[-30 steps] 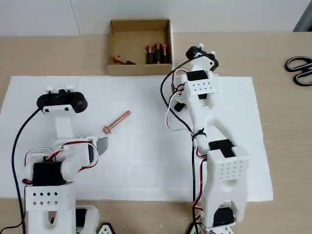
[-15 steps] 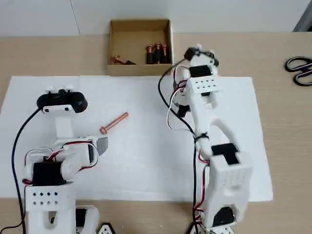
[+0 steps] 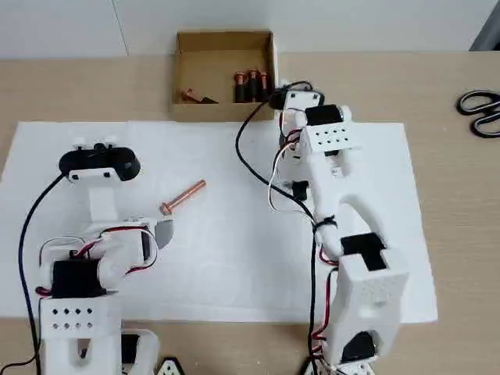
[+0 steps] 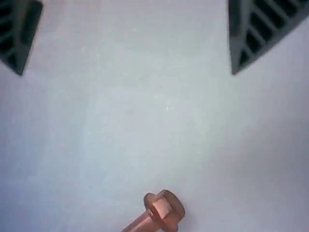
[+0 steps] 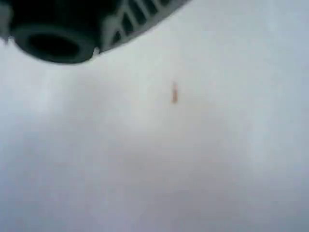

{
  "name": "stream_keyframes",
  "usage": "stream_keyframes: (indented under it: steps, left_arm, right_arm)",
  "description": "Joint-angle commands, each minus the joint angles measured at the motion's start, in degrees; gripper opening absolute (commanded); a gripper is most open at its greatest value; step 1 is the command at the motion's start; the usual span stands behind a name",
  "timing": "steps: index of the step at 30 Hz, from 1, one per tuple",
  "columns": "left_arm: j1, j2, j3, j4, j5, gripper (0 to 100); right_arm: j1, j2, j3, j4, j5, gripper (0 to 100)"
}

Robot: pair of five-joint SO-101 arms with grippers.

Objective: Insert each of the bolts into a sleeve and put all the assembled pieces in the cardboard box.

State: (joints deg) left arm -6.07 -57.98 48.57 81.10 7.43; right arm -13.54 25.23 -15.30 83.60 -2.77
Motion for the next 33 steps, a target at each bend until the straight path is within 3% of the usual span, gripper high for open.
stream_keyframes:
  steps: [1, 6, 14, 33]
  left_arm:
    - [0.09, -0.7, -0.66, -0.7, 0.0, 26]
    - [0.09, -0.7, -0.66, -0.7, 0.0, 26]
    - [0.09, -0.7, -0.66, -0.7, 0.0, 26]
    - [0.18, -0.7, -0.4, -0.88, 0.0, 26]
  right_arm:
    - [-0.57, 1.8, -0.18, -0.31, 1.58, 4.4]
    - [-0.48, 2.77, -0.18, 0.92, 2.37, 16.9]
    - [-0.75, 2.86, -1.58, 5.14, 2.73, 15.5]
    - [-2.15, 6.73, -1.49, 1.36, 2.73, 15.2]
